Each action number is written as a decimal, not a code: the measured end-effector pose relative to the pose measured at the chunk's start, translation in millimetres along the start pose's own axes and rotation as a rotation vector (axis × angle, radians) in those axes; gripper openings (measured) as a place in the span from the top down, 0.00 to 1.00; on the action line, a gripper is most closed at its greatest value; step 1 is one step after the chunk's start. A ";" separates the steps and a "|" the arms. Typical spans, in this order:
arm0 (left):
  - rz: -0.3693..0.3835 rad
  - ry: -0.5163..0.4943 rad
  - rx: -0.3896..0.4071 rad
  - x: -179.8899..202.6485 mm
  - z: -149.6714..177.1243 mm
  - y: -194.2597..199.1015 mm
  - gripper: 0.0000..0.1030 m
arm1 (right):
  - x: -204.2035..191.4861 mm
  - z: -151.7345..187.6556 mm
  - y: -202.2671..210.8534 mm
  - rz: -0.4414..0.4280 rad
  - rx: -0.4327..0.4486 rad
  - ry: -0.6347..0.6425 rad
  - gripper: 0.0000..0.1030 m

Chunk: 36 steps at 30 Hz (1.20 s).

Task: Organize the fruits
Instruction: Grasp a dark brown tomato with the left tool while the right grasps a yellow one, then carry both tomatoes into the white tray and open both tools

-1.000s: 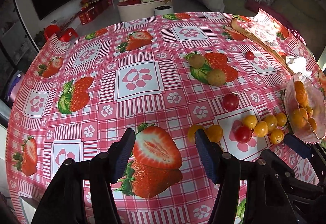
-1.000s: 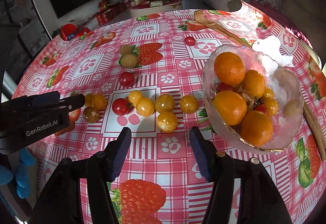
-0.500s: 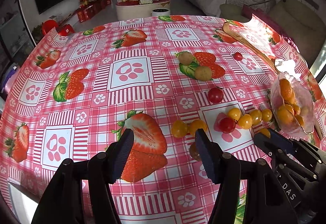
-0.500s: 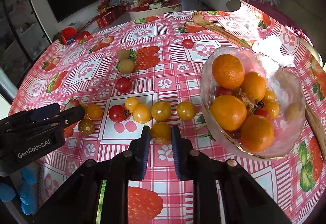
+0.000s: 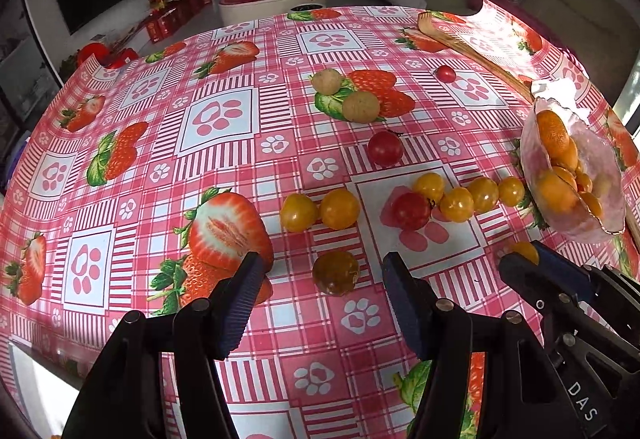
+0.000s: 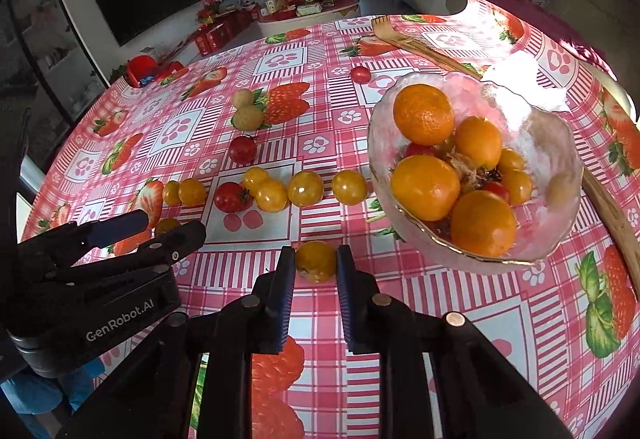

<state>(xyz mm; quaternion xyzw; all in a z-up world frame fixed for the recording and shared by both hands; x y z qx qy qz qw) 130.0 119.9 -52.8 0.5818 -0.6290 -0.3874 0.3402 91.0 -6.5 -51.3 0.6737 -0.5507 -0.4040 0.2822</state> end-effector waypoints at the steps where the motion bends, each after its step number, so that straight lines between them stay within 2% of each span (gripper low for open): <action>1: 0.014 0.006 0.006 1.4 0.0 0.4 0.54 | 0.6 0.1 0.4 -0.002 0.000 -0.001 0.79; 2: 0.020 0.006 0.010 2.9 -0.7 1.1 0.70 | 0.9 0.4 0.8 -0.005 -0.001 -0.001 0.79; 3: 0.012 0.000 0.011 4.2 -1.3 1.4 0.78 | 1.3 0.8 1.3 -0.009 -0.002 -0.002 0.78; 5: 0.005 -0.003 0.016 5.8 -0.7 2.3 0.78 | 1.7 2.4 3.0 -0.028 -0.008 -0.007 0.78; 8: 0.046 0.020 0.015 8.3 5.3 8.4 0.78 | 3.3 6.5 7.9 -0.059 -0.021 -0.019 0.78; 15: 0.117 0.053 0.073 17.1 29.3 56.8 0.78 | 6.9 28.4 32.0 -0.122 -0.042 -0.011 0.78; 26: 0.111 0.093 0.077 13.9 86.9 110.2 0.78 | 2.9 67.6 65.8 -0.160 -0.099 -0.006 0.78; 36: 0.091 0.132 0.131 -8.8 118.8 145.8 0.78 | -31.5 82.6 95.7 -0.171 -0.089 0.063 0.78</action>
Point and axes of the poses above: each gripper's, at about its wrist camera, not at the fingertips, and y roughly against the way its jaws point, x to its right, z to its underside, the point moved 8 cm from there along -y, roughly the way its jaws point, and after that the axes turned 4 degrees about -x, right-handed, at the moved point
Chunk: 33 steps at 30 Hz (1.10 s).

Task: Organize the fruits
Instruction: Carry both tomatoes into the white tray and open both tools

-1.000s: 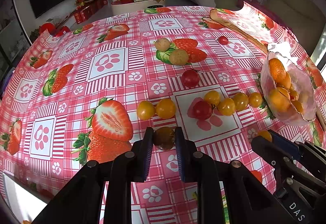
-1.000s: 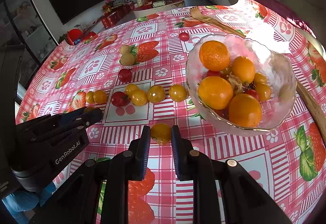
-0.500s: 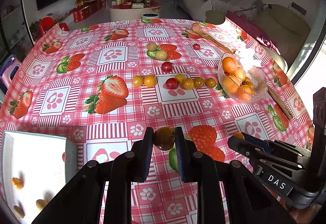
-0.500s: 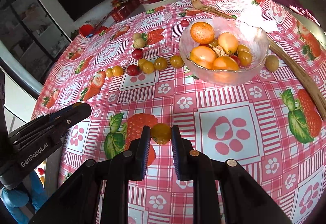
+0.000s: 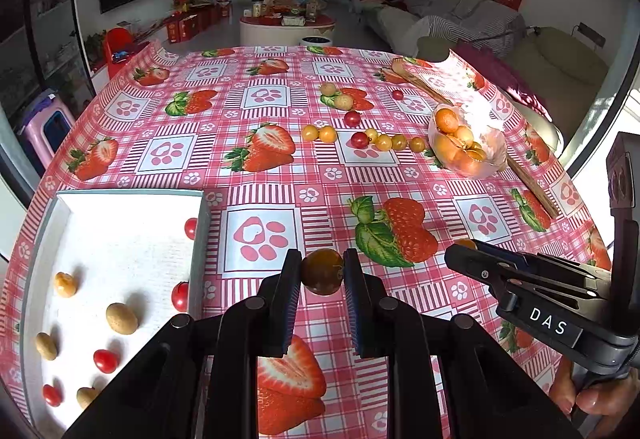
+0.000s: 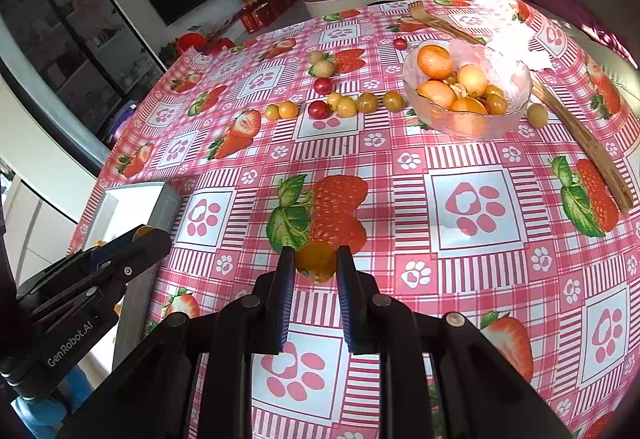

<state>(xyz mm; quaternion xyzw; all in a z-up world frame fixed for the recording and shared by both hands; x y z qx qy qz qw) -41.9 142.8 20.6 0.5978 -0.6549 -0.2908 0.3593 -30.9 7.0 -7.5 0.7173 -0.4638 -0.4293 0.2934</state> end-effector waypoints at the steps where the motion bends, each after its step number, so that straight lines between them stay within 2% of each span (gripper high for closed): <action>1: 0.000 0.008 0.007 -4.1 2.2 4.3 0.78 | -6.3 1.0 1.2 -0.001 0.000 0.013 0.78; 5: -0.016 0.050 0.041 -28.4 12.7 23.9 0.78 | -35.3 5.6 4.8 -0.011 -0.004 0.068 0.78; 11: -0.085 0.142 0.061 -88.9 44.5 52.7 0.78 | -88.1 14.2 -0.2 -0.065 -0.035 0.150 0.78; 16: -0.162 0.218 0.041 -138.6 84.7 66.6 0.78 | -138.5 27.0 -14.0 -0.122 -0.088 0.233 0.78; 22: -0.215 0.283 -0.014 -173.4 125.9 63.1 0.78 | -192.6 43.6 -38.0 -0.164 -0.169 0.333 0.78; 26: -0.223 0.302 -0.051 -182.7 139.5 54.3 0.78 | -214.4 53.6 -60.7 -0.150 -0.227 0.386 0.78; 33: -0.253 0.275 -0.082 -184.8 141.9 44.7 0.78 | -231.7 59.6 -89.6 -0.058 -0.274 0.486 0.78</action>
Point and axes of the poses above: each gripper's, at about its wrist camera, not at the fingertips, and y roughly against the way its jaws point, x to its right, z to its underside, the point moved 8 cm from there along -y, roughly the way its jaws point, and after that the axes turned 4 degrees about -x, right-handed, at the moved point
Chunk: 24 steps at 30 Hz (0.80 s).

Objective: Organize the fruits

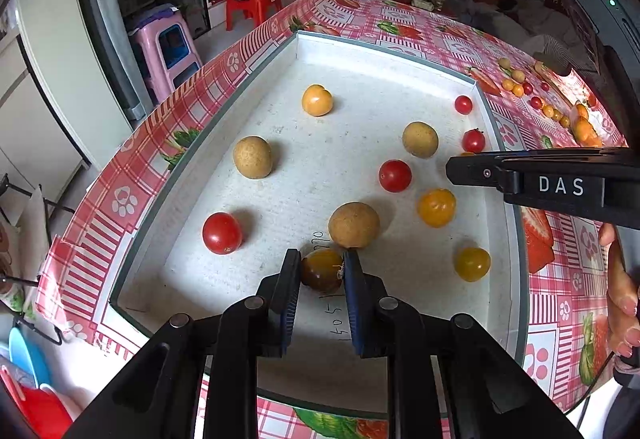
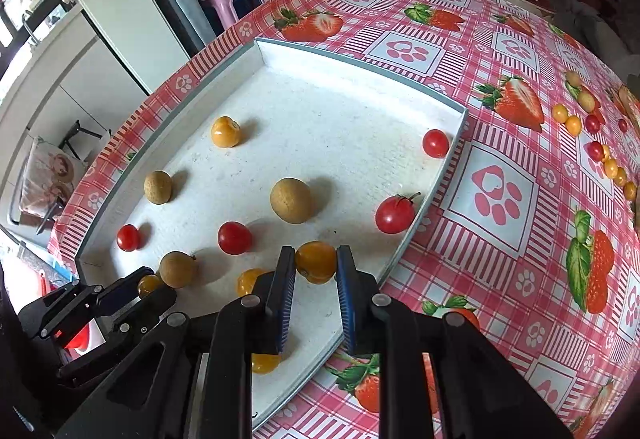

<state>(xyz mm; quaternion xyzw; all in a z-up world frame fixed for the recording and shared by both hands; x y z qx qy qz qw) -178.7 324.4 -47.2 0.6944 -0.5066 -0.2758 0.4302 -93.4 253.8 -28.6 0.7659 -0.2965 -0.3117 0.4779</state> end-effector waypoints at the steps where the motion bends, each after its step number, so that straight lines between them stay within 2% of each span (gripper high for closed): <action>1: -0.006 -0.003 0.000 1.1 -0.8 -0.2 0.78 | -1.2 -0.1 -3.6 0.003 -0.011 0.007 0.78; 5: -0.026 -0.019 0.001 3.1 -0.5 -0.8 0.78 | -5.7 -0.9 -11.0 0.049 -0.021 0.048 0.77; 11: -0.036 -0.030 0.000 4.8 -0.6 -1.0 0.76 | -14.9 0.2 -15.1 0.056 -0.031 0.083 0.77; 13: -0.028 -0.022 0.000 5.0 -0.5 -0.2 0.47 | -14.8 0.8 -13.0 0.044 -0.032 0.076 0.77; 14: -0.037 -0.014 0.014 3.9 -1.0 2.0 0.20 | -14.6 1.4 -10.8 0.043 -0.028 0.076 0.76; 16: -0.052 -0.015 0.068 3.0 -3.4 10.7 0.17 | -15.1 2.0 -3.8 0.045 -0.008 0.079 0.65; 18: -0.030 -0.021 0.069 4.8 -3.9 13.1 0.17 | -14.0 2.6 5.4 0.045 0.016 0.077 0.41; 22: -0.027 -0.015 0.074 5.8 -2.9 17.8 0.17 | -11.4 5.3 24.0 0.048 0.059 0.072 0.29; 23: -0.029 -0.013 0.080 5.4 -2.3 20.2 0.17 | -10.3 6.6 28.1 0.049 0.066 0.066 0.21; 24: -0.028 -0.011 0.086 5.4 -1.4 22.8 0.17 | -8.8 8.2 32.5 0.052 0.074 0.059 0.20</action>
Point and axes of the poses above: each gripper's, at about its wrist camera, not at the fingertips, and y roughly against the way its jaws point, x to its right, z to its underside, the point moved 8 cm from there along -y, roughly the way its jaws point, and after that the axes turned 4 degrees about -x, right-handed, at the moved point
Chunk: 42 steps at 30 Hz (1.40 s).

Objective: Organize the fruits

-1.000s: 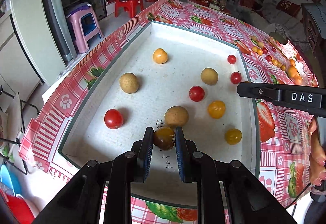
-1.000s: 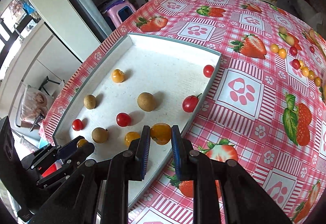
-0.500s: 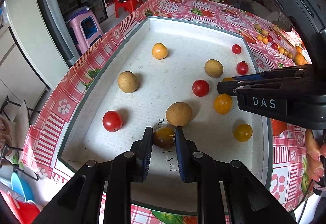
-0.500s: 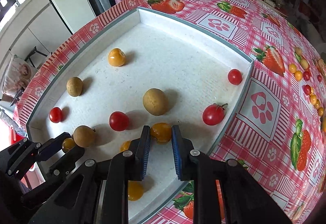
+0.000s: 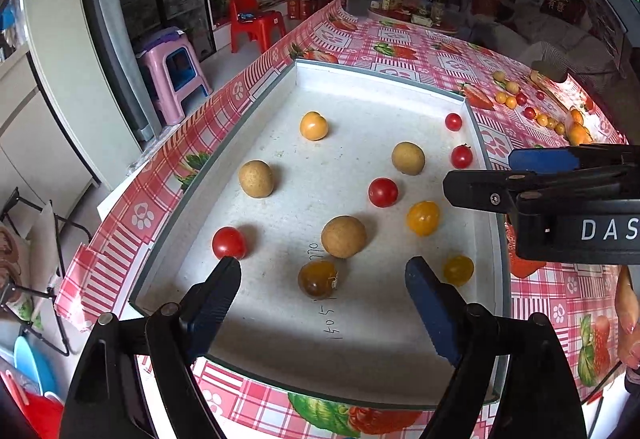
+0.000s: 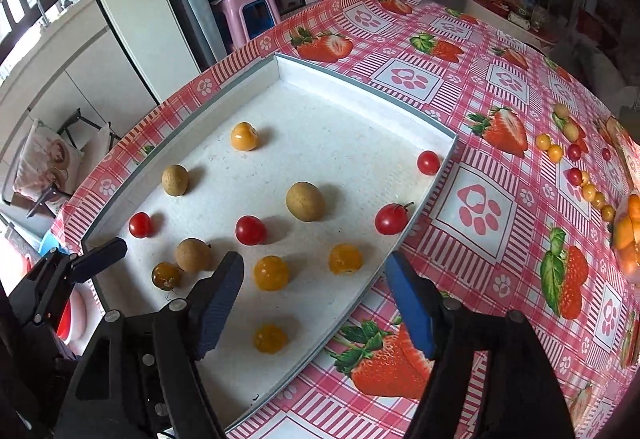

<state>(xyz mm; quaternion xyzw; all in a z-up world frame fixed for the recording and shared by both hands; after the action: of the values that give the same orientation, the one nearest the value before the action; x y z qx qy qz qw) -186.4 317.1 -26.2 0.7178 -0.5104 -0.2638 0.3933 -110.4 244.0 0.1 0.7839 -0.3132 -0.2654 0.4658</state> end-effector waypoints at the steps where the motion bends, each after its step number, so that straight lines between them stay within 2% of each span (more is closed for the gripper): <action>1: 0.002 0.003 0.004 -0.1 0.7 2.3 0.17 | 1.4 1.5 4.0 0.003 0.006 -0.006 0.20; 5: 0.017 0.028 -0.010 -1.6 3.7 7.9 0.17 | 5.2 9.2 16.1 0.002 0.016 -0.028 0.15; 7: 0.033 0.048 -0.013 -2.7 5.1 11.1 0.17 | 6.1 13.4 19.7 0.004 0.018 -0.036 0.09; 8: 0.036 0.054 -0.015 -2.7 5.5 12.4 0.17 | 6.0 16.2 21.4 0.001 0.017 -0.039 0.01; 9: 0.037 0.057 -0.016 -3.2 5.8 13.7 0.17 | 6.2 18.3 22.8 -0.001 0.019 -0.042 0.00; 10: 0.037 0.058 -0.015 -2.8 5.8 14.8 0.17 | 5.4 21.1 25.4 -0.003 0.025 -0.044 0.00; 11: 0.035 0.058 -0.016 -2.8 6.1 15.6 0.06 | 5.4 23.2 27.2 -0.002 0.027 -0.046 0.00; 12: 0.035 0.059 -0.013 -2.6 6.4 16.5 0.00 | 5.1 25.7 28.9 -0.001 0.028 -0.048 0.00; 18: 0.015 0.049 -0.005 -1.7 9.7 21.6 0.00 | 5.4 38.4 36.0 0.007 0.037 -0.066 0.00; 24: -0.041 0.078 -0.014 -8.7 15.3 24.5 0.00 | 1.9 46.8 45.1 0.035 0.064 -0.060 0.00; 28: -0.047 0.103 -0.017 -12.3 22.9 24.8 0.00 | -3.4 54.1 47.3 0.031 0.068 -0.060 0.00; 33: -0.080 0.075 -0.005 -10.8 29.0 29.9 0.00 | -5.6 61.0 48.0 0.032 0.071 -0.064 0.00; 42: -0.080 0.054 -0.005 -0.9 36.6 33.3 0.00 | -4.8 71.6 52.1 0.031 0.085 -0.075 0.00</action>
<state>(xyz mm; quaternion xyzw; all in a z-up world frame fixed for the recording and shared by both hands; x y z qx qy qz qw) -232.7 301.6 -18.7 0.7434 -0.4700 -0.2610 0.3979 -176.9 187.9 16.9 0.7876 -0.3535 -0.2737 0.4240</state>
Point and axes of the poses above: each gripper's, at about its wrist camera, not at the fingertips, and y roughly against the way its jaws point, x to its right, z to its underside, the point moved 8 cm from there along -y, roughly the way its jaws point, and after that the axes turned 4 degrees about -x, right-handed, at the moved point
